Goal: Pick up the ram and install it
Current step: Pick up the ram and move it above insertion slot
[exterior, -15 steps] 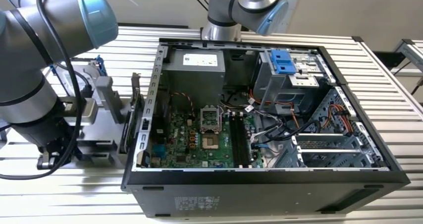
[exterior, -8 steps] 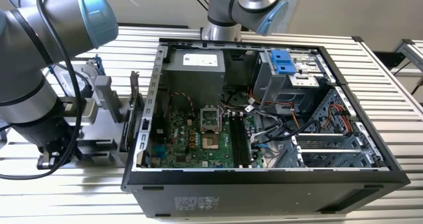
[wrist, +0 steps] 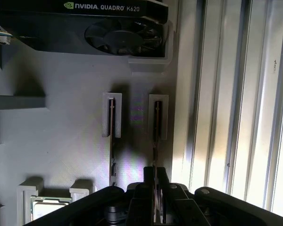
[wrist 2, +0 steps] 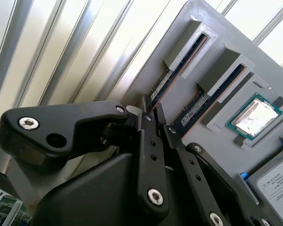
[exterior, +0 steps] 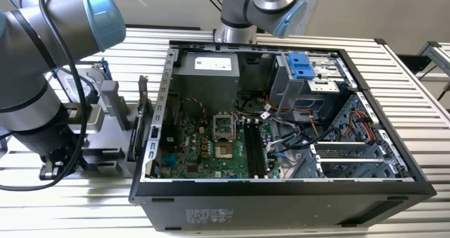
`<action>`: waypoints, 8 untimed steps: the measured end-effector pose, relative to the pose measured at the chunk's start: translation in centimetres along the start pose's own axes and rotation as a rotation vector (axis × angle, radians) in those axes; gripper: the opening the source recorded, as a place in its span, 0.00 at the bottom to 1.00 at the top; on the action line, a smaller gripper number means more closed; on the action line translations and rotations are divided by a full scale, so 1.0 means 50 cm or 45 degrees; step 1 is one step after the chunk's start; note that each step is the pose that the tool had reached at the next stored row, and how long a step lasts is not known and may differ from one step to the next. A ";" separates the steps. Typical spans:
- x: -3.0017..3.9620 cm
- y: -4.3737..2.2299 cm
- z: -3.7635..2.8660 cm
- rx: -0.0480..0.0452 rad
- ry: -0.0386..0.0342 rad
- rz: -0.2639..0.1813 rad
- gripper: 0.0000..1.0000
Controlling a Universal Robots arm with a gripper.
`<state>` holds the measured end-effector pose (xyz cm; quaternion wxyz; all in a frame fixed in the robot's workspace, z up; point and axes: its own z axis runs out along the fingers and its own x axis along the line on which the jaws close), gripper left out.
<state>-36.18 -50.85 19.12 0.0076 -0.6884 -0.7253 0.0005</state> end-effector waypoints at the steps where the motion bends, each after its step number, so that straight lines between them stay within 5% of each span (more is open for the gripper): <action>1: 0.000 0.000 0.000 0.000 0.0000 0.000 0.00; 8: 0.000 0.000 -0.003 0.000 0.0004 0.000 0.00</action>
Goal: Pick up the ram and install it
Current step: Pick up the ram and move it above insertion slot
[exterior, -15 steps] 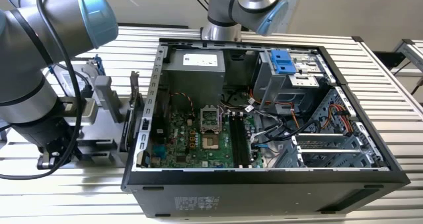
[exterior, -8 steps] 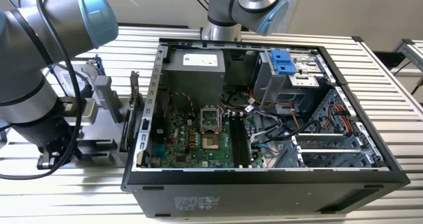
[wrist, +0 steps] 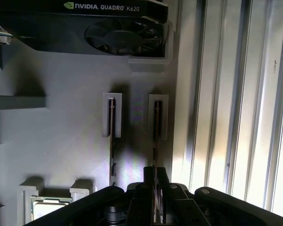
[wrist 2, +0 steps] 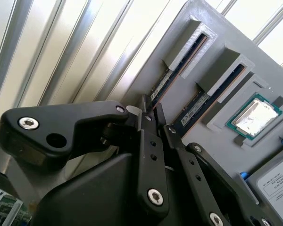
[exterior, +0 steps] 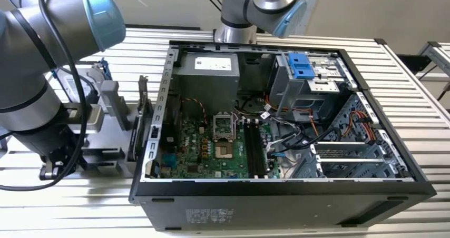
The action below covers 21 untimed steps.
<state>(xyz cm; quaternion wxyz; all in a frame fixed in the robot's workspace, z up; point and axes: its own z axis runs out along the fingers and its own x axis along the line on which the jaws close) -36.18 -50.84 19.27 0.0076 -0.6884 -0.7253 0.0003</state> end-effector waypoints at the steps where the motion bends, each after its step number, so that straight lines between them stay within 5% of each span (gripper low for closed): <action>1: 0.000 0.000 -0.002 0.000 -0.0003 0.000 0.00; 21: 0.000 -0.001 -0.045 0.000 -0.0004 0.000 0.00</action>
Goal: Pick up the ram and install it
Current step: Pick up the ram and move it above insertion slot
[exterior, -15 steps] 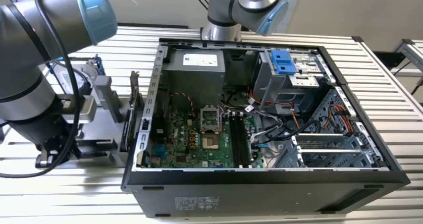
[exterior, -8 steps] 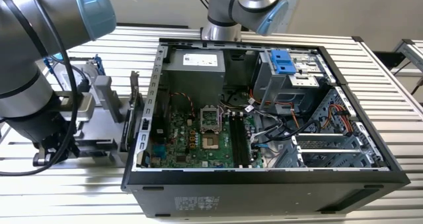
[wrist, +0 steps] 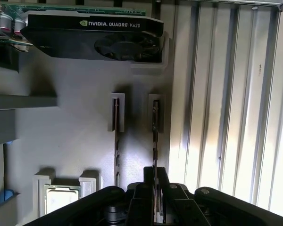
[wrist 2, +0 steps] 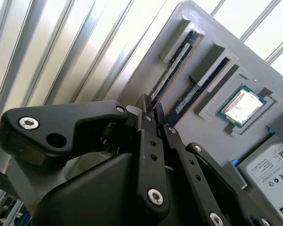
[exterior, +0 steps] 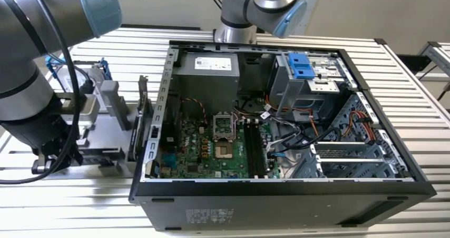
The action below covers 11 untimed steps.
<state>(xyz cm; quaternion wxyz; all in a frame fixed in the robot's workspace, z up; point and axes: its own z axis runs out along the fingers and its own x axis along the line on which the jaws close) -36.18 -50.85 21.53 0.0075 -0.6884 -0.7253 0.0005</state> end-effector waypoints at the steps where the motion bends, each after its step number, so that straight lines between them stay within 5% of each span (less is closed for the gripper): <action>1: 0.000 0.000 -0.002 0.000 0.0000 0.000 0.00; 11: 0.000 0.000 -0.020 0.000 0.0000 0.000 0.00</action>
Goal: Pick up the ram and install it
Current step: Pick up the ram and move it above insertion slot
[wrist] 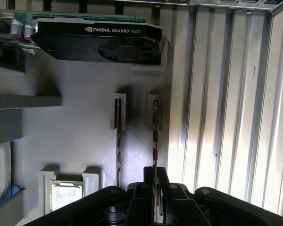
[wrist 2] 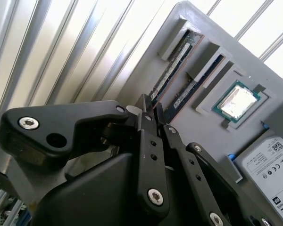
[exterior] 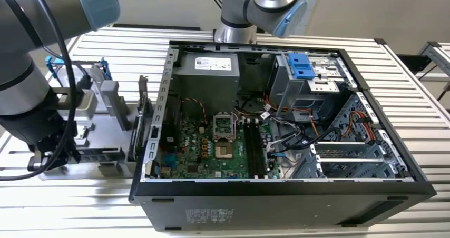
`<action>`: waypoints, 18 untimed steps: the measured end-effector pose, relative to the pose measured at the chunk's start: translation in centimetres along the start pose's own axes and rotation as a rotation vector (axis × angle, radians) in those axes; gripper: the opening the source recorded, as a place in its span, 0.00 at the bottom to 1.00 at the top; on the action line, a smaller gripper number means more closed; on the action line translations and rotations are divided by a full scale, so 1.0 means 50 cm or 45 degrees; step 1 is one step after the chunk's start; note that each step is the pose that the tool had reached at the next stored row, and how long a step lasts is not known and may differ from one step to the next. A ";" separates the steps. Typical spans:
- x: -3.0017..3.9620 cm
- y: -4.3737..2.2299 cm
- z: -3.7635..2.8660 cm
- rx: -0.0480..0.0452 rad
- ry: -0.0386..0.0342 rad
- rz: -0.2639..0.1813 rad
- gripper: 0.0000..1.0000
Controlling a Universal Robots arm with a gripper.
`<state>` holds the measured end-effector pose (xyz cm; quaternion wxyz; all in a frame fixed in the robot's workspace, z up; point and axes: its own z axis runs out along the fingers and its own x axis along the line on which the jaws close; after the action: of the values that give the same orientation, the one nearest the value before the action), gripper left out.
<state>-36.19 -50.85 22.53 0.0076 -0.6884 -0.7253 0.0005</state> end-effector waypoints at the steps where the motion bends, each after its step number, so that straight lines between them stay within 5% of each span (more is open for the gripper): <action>1: 0.000 0.000 -0.002 0.000 0.0001 0.000 0.00; 18: 0.000 -0.001 -0.026 0.000 0.0000 0.001 0.00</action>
<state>-36.22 -50.85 23.85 0.0075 -0.6886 -0.7251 0.0004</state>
